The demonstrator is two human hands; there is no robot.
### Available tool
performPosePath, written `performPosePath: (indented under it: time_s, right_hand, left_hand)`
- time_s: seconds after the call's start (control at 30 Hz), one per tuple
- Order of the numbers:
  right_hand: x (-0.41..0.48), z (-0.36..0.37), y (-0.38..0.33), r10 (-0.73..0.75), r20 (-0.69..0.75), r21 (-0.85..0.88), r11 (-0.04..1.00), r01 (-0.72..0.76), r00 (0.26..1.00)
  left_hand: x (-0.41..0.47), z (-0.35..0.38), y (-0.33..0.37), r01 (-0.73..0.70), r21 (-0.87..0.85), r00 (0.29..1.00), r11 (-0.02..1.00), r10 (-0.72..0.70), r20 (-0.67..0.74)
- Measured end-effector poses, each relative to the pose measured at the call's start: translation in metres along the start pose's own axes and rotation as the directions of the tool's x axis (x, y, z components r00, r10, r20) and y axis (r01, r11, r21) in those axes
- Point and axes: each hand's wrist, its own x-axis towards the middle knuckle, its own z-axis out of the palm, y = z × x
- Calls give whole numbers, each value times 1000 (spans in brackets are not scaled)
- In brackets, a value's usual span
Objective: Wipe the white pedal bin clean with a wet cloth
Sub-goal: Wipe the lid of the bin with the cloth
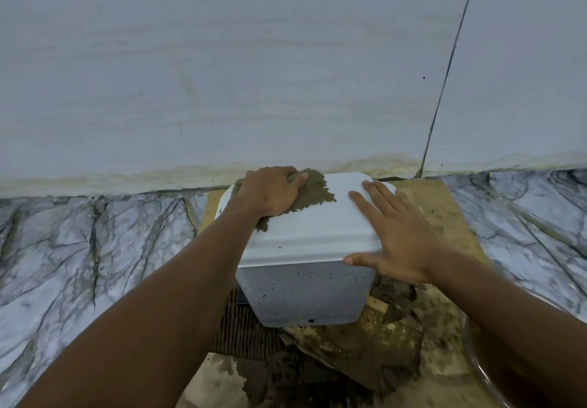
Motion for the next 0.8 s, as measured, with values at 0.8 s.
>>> performPosePath:
  time_s: [0.8]
  right_hand:
    - [-1,-3,-6,23,37,-99,995,-19,999]
  left_hand:
    - [-53,0,-34,294,-83,954,952,-297,-28]
